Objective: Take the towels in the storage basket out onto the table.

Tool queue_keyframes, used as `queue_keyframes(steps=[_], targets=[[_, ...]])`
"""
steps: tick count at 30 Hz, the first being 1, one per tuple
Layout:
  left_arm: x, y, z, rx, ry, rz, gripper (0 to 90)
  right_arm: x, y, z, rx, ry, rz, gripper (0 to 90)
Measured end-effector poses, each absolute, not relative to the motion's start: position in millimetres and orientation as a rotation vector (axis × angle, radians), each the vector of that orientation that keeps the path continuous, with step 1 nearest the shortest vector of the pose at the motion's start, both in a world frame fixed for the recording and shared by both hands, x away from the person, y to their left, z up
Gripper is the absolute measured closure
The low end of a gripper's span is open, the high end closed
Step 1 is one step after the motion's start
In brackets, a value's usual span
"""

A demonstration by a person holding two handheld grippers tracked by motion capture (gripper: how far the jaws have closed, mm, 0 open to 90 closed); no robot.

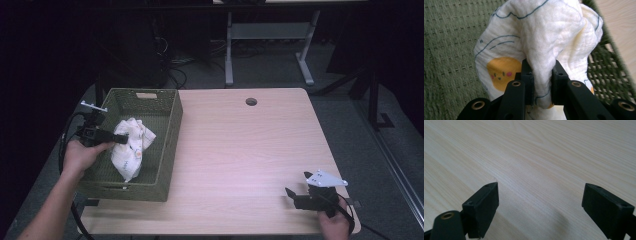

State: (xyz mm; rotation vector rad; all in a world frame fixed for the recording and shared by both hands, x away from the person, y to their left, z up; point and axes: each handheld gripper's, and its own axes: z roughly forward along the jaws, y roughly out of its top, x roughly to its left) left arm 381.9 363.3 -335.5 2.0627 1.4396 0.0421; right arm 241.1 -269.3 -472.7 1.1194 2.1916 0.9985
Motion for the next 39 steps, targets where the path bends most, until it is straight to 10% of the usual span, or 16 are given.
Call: queue_keyframes(steps=[39], targets=[[367.4,340.7,-270.5,1.863,1.225,-0.115,75.8,240.2,-270.5,-471.4,1.106,2.179,1.005,13.7]])
